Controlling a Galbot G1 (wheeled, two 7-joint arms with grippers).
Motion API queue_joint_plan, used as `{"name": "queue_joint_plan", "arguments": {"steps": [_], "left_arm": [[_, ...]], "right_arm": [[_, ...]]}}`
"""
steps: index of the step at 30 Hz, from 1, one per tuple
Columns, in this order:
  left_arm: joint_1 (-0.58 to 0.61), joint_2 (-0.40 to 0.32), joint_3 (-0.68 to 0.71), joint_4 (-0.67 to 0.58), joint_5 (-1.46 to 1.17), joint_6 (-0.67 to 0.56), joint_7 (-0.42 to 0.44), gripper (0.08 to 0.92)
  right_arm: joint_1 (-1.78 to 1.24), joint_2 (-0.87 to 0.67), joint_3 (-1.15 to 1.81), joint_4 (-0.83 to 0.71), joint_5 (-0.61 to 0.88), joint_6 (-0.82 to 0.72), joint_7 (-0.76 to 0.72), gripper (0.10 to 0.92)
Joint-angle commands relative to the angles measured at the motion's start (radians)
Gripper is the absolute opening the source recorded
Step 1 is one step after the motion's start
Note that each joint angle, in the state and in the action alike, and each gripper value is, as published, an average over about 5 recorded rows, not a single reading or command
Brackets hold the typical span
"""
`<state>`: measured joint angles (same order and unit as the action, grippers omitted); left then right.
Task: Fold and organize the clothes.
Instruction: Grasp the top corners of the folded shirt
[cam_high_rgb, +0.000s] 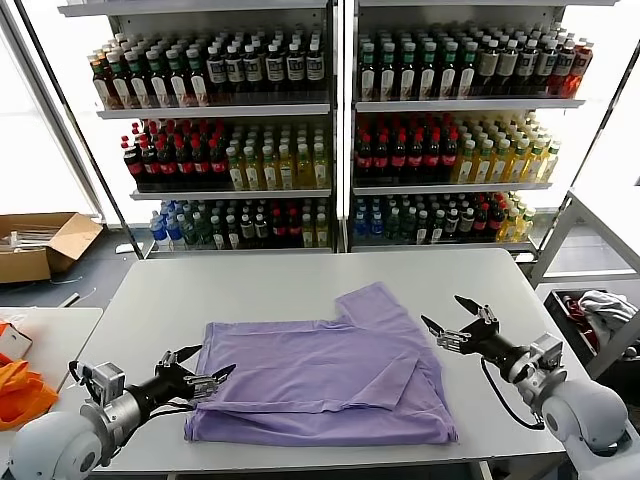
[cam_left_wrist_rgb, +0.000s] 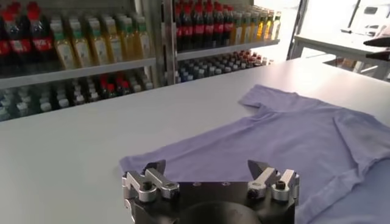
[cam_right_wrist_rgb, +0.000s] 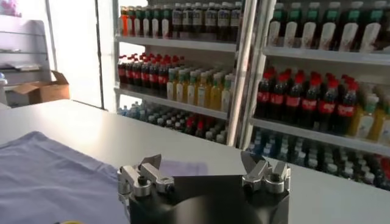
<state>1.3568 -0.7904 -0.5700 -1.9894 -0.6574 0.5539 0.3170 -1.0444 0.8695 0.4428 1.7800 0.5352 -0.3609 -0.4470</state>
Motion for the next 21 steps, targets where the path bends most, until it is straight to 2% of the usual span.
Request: {"name": "queue_joint_plan", "arguments": {"steps": [1,9,21], "left_arm": [[-0.267,0.027,0.196,0.247,-0.034,-0.007,0.033,0.823],[-0.395,0.006,0.281,0.393,-0.034,-0.017,0.033,0.823],[-0.507,-0.035,0.346,0.518,-0.029,-0.03,0.029,0.823]], "right_arm": [[0.38,0.052,-0.25,-0.368,-0.015,-0.059,-0.112,0.823],[0.506,0.189,-0.312,-0.579,-0.054,-0.084,-0.06,0.823],[0.567,0.263,-0.352,-0.708,-0.085,-0.092,-0.033,0.823]]}}
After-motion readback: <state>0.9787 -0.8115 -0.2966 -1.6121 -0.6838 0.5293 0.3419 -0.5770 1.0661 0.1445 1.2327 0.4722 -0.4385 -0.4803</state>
